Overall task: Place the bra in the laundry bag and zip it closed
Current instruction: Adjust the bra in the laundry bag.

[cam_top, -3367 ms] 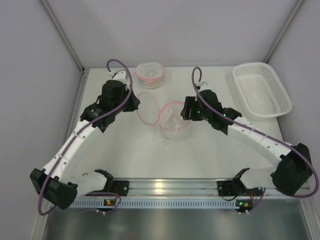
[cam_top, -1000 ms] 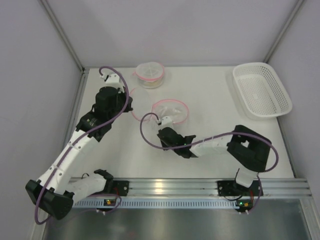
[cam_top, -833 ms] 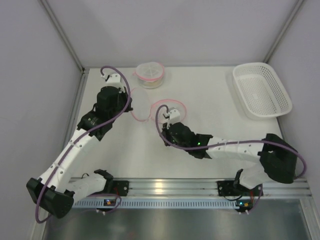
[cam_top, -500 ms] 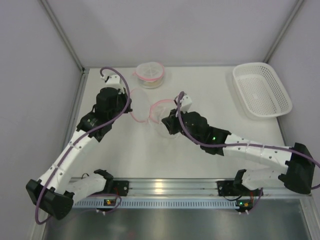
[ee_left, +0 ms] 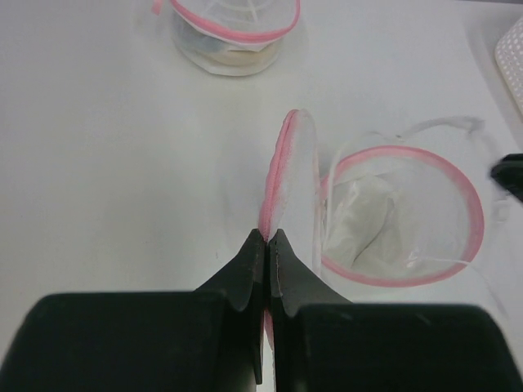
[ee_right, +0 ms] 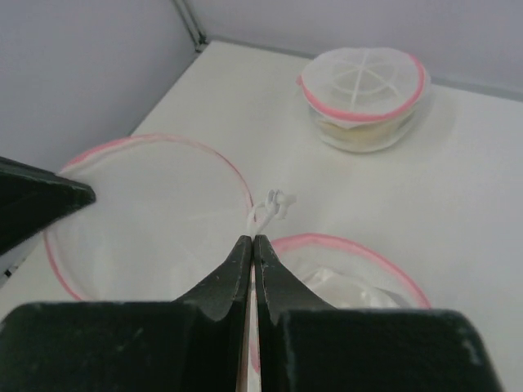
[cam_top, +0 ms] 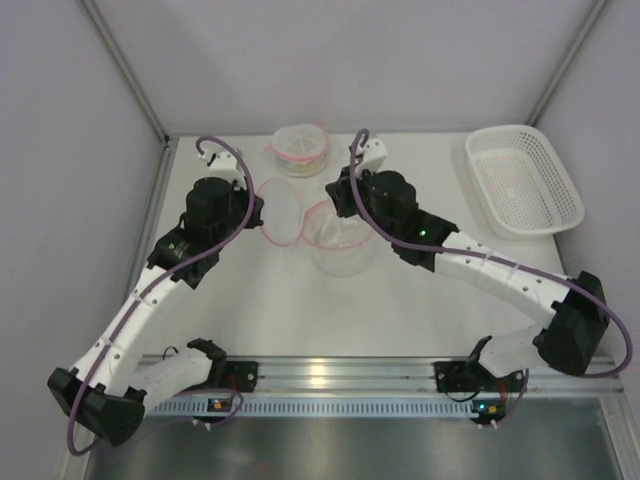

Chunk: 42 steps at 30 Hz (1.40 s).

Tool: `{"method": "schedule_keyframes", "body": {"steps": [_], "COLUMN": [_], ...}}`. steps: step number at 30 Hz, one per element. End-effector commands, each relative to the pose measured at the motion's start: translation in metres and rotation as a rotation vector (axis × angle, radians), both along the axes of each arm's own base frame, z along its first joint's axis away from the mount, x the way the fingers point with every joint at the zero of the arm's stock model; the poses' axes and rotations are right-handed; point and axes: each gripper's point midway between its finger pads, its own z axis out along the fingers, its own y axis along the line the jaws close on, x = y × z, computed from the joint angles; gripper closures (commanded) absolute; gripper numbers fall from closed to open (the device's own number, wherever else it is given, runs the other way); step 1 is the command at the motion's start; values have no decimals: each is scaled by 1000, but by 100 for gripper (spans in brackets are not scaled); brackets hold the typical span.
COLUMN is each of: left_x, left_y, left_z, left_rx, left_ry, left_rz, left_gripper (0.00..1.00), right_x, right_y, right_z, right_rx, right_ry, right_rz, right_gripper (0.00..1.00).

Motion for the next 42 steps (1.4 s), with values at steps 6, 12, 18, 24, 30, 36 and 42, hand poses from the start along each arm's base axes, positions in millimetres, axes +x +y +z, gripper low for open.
{"method": "schedule_keyframes", "body": {"steps": [6,12,18,24,30,36,42], "left_x": [-7,-14,-14,-15,-17,-23,-22], "left_y": [6,4,8,2,11,16,17], "left_z": [45,62,58,57,58,70,62], "left_rx": [-24,-42,-26,-46,-31,-23,-16], "left_ry": [-93,-125,-102,-87,-98,-122,-106], "left_rz": [0,-28,-9,-31,0,3,13], "left_gripper": [100,100,100,100,100,100,100], "right_x": [4,-7,11,21,23,39,45], "right_y": [20,6,15,24,28,14,15], "right_z": [-94,-130,-154,-184,-204,-173,-81], "right_rx": [-177,-318,-354,-438,-523,-615,-477], "right_ry": [227,336,456,499,536,509,396], "right_rz": [185,209,289,311,340,254,206], "right_gripper": [100,100,100,100,100,67,25]}}
